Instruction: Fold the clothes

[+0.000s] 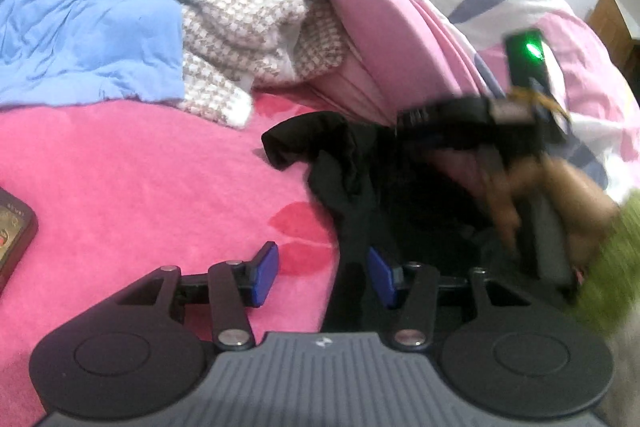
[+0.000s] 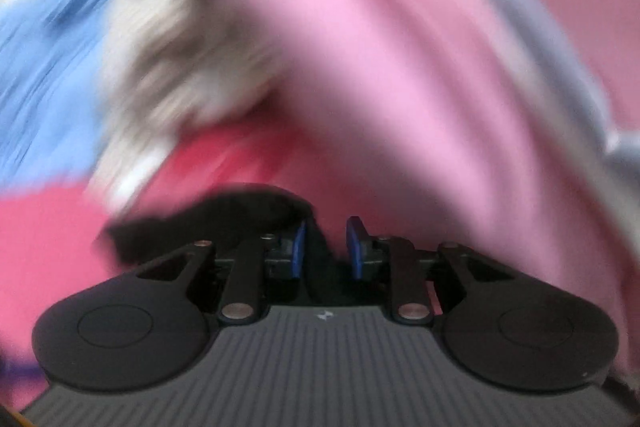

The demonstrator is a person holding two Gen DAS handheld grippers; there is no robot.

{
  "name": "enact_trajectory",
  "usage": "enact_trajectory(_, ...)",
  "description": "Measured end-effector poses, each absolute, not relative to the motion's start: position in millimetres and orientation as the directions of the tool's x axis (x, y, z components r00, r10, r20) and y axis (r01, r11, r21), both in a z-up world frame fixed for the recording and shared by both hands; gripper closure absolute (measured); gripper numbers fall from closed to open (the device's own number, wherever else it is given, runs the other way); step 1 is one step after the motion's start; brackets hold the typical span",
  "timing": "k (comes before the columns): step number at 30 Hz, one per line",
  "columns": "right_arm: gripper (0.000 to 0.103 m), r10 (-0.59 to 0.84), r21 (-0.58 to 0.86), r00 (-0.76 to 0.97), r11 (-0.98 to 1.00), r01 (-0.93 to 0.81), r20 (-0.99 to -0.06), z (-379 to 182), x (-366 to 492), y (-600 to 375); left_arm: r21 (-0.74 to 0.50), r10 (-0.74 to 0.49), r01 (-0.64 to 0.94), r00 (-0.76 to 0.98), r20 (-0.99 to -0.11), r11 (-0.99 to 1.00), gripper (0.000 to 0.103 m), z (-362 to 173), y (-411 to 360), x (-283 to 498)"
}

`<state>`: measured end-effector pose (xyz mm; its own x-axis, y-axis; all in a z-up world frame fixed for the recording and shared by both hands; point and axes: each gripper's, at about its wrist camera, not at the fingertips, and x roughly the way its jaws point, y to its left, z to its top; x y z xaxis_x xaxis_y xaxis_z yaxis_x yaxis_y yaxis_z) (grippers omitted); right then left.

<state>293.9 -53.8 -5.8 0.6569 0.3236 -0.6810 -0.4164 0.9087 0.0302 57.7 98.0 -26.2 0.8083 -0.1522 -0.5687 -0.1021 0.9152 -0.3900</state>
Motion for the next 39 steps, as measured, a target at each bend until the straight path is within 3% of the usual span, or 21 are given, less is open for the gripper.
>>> enact_trajectory(4, 0.084, 0.317, 0.091, 0.682, 0.934, -0.346, -0.659, -4, 307, -54, -0.386, -0.146, -0.107, 0.81, -0.568, 0.916, 0.052, -26, 97, 55)
enact_trajectory(8, 0.082, 0.364, -0.007, 0.652, 0.87, -0.494, -0.665, 0, 287, -28, -0.39, -0.141, -0.115, 0.811, -0.568, 0.913, 0.052, -26, 98, 53)
enact_trajectory(14, 0.065, 0.424, -0.153, 0.593, 0.711, -0.686, -0.685, 5, 257, 12, -0.396, -0.133, -0.128, 0.813, -0.568, 0.909, 0.052, -26, 98, 49)
enact_trajectory(19, 0.065, 0.459, -0.262, 0.534, 0.533, -0.805, -0.71, 10, 232, 45, -0.401, -0.129, -0.136, 0.814, -0.567, 0.906, 0.052, -26, 99, 47)
enact_trajectory(21, 0.07, 0.469, -0.3, 0.51, 0.451, -0.84, -0.721, 12, 221, 58, -0.403, -0.132, -0.134, 0.813, -0.567, 0.905, 0.052, -26, 99, 47)
enact_trajectory(24, 0.094, 0.452, -0.223, 0.51, 0.548, -0.806, -0.731, 4, 243, 50, -0.405, -0.135, -0.132, 0.813, -0.566, 0.905, 0.052, -26, 100, 47)
enact_trajectory(26, 0.095, 0.481, -0.111, 0.508, 0.639, -0.761, -0.715, 4, 262, 37, -0.408, -0.138, -0.13, 0.814, -0.565, 0.904, 0.052, -26, 101, 47)
enact_trajectory(28, 0.095, 0.555, 0.117, 0.509, 0.743, -0.659, -0.658, 8, 283, 4, -0.412, -0.143, -0.127, 0.814, -0.563, 0.902, 0.052, -26, 101, 46)
enact_trajectory(30, 0.091, 0.593, 0.346, 0.52, 0.795, -0.498, -0.615, 2, 302, -34, -0.414, -0.144, -0.126, 0.814, -0.562, 0.902, 0.052, -26, 102, 46)
enact_trajectory(33, 0.086, 0.624, 0.573, 0.512, 0.771, -0.279, -0.59, -20, 315, -81, -0.414, -0.143, -0.128, 0.814, -0.563, 0.901, 0.052, -26, 102, 46)
enact_trajectory(35, 0.08, 0.627, 0.645, 0.534, 0.741, -0.186, -0.567, -26, 312, -106, -0.415, -0.142, -0.129, 0.814, -0.563, 0.901, 0.052, -27, 102, 46)
enact_trajectory(39, 0.07, 0.58, 0.597, 0.596, 0.777, -0.2, -0.555, -5, 293, -122, -0.408, -0.134, -0.134, 0.815, -0.564, 0.903, 0.052, -27, 100, 46)
